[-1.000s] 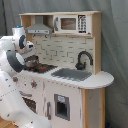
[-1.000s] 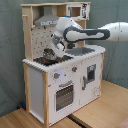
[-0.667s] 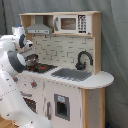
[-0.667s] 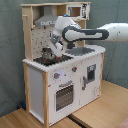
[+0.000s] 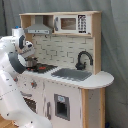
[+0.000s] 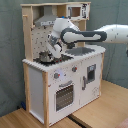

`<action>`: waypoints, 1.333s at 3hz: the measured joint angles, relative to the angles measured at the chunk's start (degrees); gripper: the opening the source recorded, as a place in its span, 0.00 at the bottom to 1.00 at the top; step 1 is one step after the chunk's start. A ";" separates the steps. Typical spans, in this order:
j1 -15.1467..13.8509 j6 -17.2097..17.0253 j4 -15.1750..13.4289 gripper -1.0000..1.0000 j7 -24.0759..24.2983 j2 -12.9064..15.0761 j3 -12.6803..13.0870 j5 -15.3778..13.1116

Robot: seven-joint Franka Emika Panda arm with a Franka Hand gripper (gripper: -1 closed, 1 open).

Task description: Play with the kitchen

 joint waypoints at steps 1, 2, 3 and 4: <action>-0.57 -0.05 0.73 1.00 -0.20 0.12 -0.21 -0.15; -0.55 -3.91 3.44 1.00 -0.54 1.77 -3.00 -1.83; 0.93 -7.01 3.75 1.00 -0.32 4.43 -3.61 -6.26; 3.06 -7.84 3.72 1.00 0.76 5.21 -3.58 -11.66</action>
